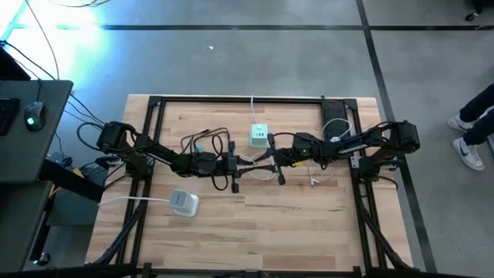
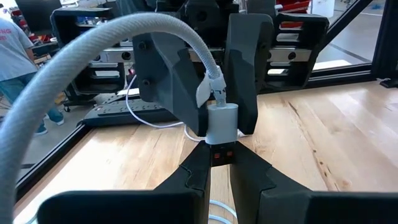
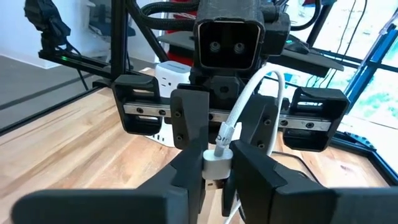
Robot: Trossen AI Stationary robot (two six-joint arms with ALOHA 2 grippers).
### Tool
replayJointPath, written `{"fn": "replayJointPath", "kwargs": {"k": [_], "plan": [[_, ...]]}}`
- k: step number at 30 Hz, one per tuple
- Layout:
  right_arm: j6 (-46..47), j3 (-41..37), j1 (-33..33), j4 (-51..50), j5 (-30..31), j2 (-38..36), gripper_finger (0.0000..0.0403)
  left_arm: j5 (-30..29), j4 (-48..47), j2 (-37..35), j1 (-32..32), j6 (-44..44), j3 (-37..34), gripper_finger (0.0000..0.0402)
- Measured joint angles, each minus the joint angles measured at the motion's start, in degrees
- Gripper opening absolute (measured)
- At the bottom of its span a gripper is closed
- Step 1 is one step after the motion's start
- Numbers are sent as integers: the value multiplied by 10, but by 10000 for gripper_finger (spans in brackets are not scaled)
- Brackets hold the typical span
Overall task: Insert USB
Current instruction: Insert the white charger cable into the light green outlet extension
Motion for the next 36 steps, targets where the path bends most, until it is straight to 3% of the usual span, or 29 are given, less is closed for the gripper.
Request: {"fn": "replayJointPath", "kwargs": {"k": [7, 14, 19, 22, 26, 30, 36], "plan": [[3, 0, 0, 0, -8, 0, 2, -1, -3, 0, 0, -1, 0, 7], [26, 1, -14, -26, 20, -32, 2, 0, -19, 1, 0, -1, 0, 0], [28, 1, -19, -57, 17, -39, 25, -1, -17, 1, 0, -1, 0, 2], [31, 1, -17, -70, 17, -39, 29, -37, -17, 1, 0, 0, 0, 1], [28, 1, -7, -69, 22, -39, 6, -71, -27, 1, 0, 0, 0, 2], [21, 1, 2, -69, 47, -39, 3, -69, -29, 1, 0, 0, 0, 2], [16, 1, 5, -69, 67, -39, 1, -13, -26, 1, 0, 14, 0, 22]]}}
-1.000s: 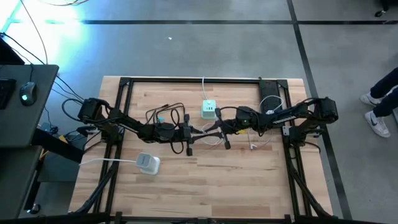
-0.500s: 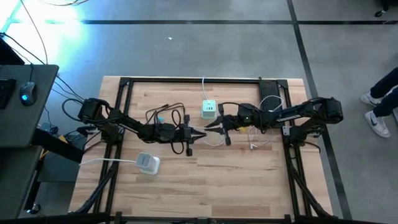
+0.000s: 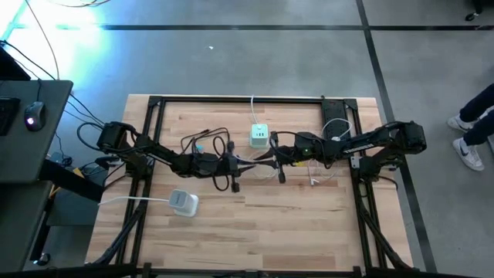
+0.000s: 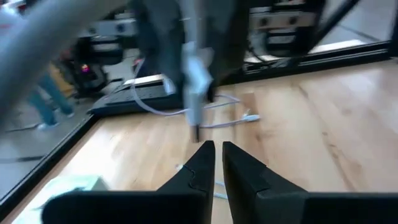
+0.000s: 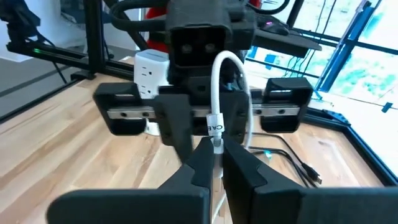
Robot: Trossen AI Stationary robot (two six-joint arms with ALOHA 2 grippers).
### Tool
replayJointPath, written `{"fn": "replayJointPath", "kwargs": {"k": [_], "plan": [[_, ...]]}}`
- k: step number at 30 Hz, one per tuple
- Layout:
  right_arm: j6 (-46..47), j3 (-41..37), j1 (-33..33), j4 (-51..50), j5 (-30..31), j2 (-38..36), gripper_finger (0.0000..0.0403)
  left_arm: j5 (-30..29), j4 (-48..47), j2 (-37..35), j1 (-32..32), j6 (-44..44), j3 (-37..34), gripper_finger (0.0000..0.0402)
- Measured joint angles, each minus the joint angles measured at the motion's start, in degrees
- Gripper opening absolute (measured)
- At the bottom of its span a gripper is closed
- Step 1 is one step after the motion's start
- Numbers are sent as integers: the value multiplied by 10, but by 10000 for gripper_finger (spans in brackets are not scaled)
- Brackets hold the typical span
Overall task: Insert USB
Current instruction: Insert the white charger cable into the light green outlet extension
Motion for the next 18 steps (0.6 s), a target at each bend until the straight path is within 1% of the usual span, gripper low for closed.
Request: {"fn": "replayJointPath", "kwargs": {"k": [2, 6, 8, 12, 18], "plan": [[2, 0, 0, 0, 0, 0, 1, -10, 3, 0, 0, 0, 0, 37], [4, 0, 2, 0, 0, 0, 0, -70, 9, 0, 0, 0, 0, 70], [4, 0, 2, 0, 0, 0, 0, -89, 13, 0, 0, -4, 0, 83], [4, 0, 2, 2, 0, 0, 0, -89, 23, 0, 0, -9, 0, 100], [0, 0, 2, 0, 28, 0, 0, -56, 24, 0, -1, 4, 1, 104]]}}
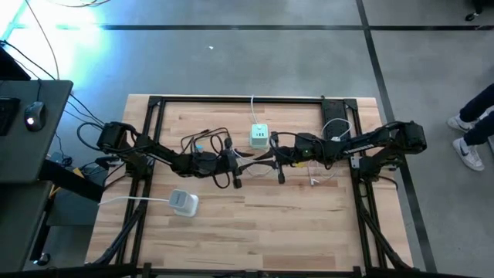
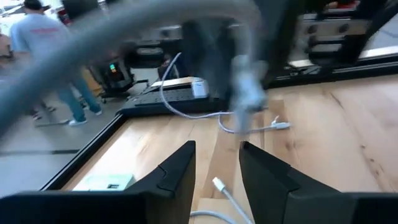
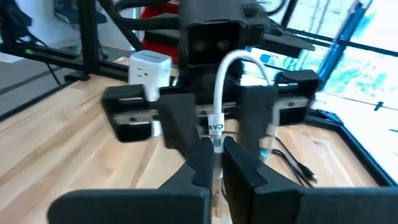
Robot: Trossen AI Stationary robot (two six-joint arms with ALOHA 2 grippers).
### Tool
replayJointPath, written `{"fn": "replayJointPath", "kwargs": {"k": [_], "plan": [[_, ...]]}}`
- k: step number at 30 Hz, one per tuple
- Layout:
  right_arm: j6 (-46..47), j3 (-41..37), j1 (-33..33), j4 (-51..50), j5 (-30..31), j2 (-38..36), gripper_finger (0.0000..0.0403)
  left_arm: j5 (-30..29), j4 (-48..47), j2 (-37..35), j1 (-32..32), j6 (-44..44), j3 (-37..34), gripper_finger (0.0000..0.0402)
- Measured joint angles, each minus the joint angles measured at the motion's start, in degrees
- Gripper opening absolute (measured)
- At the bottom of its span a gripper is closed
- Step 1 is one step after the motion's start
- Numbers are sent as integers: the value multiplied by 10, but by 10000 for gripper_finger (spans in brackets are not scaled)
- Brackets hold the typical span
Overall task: Insert USB
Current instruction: Insert the white charger cable into the light green outlet extension
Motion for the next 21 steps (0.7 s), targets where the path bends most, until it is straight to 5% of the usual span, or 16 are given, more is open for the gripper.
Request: {"fn": "replayJointPath", "kwargs": {"k": [11, 18, 21], "plan": [[4, 0, 0, 1, 0, 0, 0, -19, 8, -1, 1, -9, 0, 96], [4, 0, 0, 5, -5, 0, 0, -15, 8, -1, 1, -10, 0, 10], [10, 0, 0, 1, -11, 0, 0, 16, 4, -1, 1, -10, 0, 3]]}}
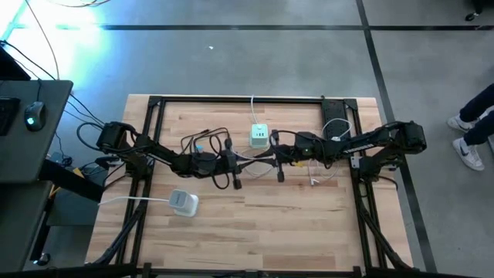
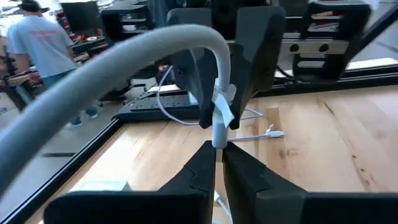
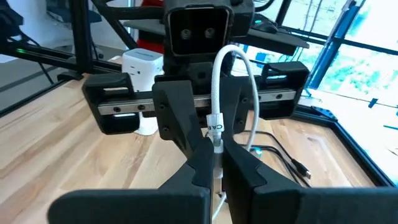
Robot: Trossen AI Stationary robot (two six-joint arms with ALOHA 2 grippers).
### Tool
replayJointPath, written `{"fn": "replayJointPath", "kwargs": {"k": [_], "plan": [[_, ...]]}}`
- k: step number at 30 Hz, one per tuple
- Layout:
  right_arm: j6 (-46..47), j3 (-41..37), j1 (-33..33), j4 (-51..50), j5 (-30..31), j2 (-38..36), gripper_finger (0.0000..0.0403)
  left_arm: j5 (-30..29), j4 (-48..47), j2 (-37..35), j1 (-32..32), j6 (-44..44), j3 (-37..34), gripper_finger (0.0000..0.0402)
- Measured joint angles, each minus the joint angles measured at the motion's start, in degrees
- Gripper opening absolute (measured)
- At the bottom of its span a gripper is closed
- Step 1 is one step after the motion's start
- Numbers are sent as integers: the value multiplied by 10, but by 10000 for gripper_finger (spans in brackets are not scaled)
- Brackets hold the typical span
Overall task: Insert USB
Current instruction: Insert the white charger cable into the light green outlet extension
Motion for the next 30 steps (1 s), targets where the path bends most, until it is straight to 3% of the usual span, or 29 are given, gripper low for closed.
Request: {"fn": "replayJointPath", "kwargs": {"k": [6, 17, 21, 30], "plan": [[-7, 0, 0, -28, -55, 0, 29, 126, -17, 0, 14, -16, 0, 1], [-40, 0, -1, -78, -192, 0, 158, 333, -168, 0, 38, -43, 53, 0], [-73, 12, 6, -84, -249, 1, 166, 389, -177, 0, 38, -45, 64, 0], [-97, 67, 23, -131, -253, 21, 167, 465, -148, 1, 38, -49, 67, 0]]}}
